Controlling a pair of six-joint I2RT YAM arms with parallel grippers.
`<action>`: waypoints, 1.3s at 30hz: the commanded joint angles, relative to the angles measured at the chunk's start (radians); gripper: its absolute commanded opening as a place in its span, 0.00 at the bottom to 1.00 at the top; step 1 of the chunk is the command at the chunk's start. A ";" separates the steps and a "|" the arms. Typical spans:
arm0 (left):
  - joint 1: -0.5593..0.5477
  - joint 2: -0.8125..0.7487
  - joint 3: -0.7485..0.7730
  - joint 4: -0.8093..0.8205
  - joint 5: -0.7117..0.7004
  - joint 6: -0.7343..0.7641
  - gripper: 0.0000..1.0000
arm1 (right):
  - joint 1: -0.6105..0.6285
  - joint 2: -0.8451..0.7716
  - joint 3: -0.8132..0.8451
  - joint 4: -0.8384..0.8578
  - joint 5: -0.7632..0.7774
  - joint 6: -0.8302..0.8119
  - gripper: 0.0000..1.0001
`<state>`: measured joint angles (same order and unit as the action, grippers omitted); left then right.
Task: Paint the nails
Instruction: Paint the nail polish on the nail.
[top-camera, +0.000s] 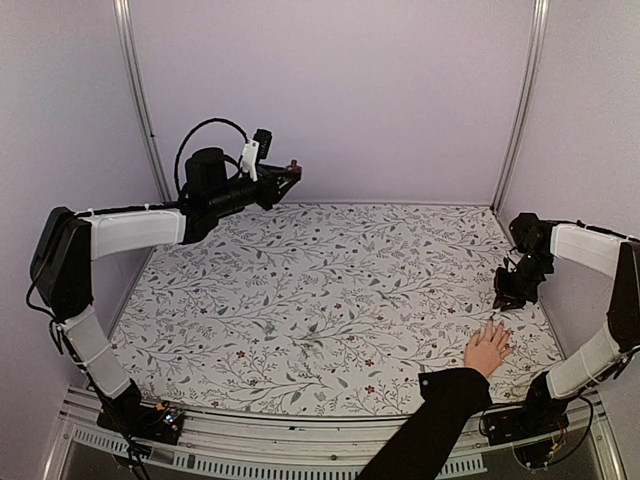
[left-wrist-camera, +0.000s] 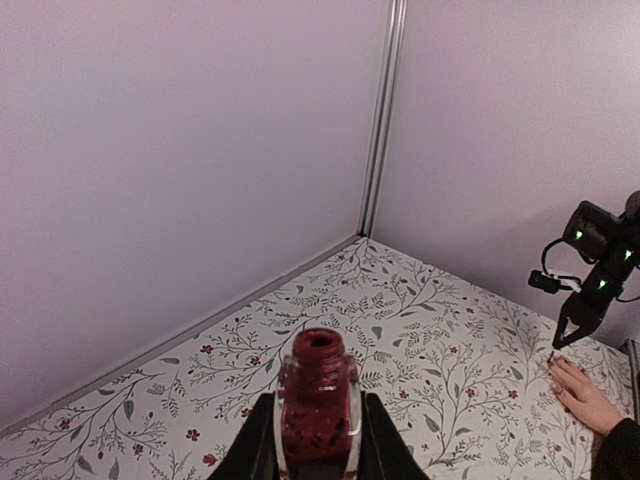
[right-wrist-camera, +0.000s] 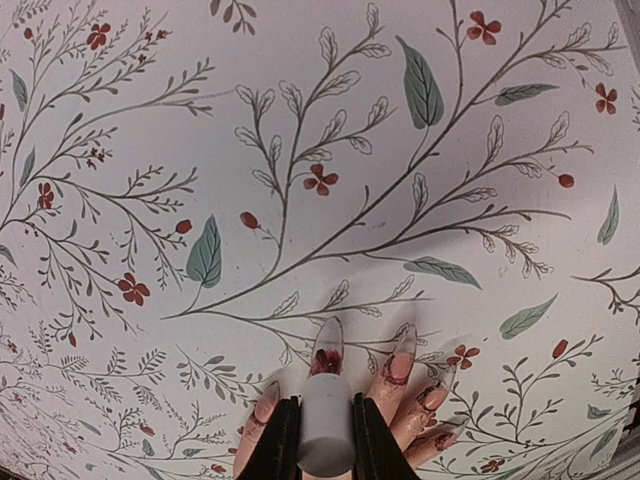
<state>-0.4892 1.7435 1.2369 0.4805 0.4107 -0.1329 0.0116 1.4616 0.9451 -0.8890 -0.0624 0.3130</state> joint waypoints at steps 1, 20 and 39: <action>0.013 0.012 0.018 0.016 0.003 -0.007 0.00 | -0.004 0.006 -0.007 0.009 0.013 -0.009 0.00; 0.013 0.015 0.022 0.015 0.001 -0.007 0.00 | -0.004 0.016 -0.009 0.016 0.045 0.005 0.00; 0.014 0.025 0.026 0.022 -0.003 -0.011 0.00 | -0.004 0.042 0.019 0.030 0.039 -0.002 0.00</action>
<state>-0.4885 1.7592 1.2373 0.4805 0.4095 -0.1364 0.0120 1.4918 0.9451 -0.8707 -0.0353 0.3138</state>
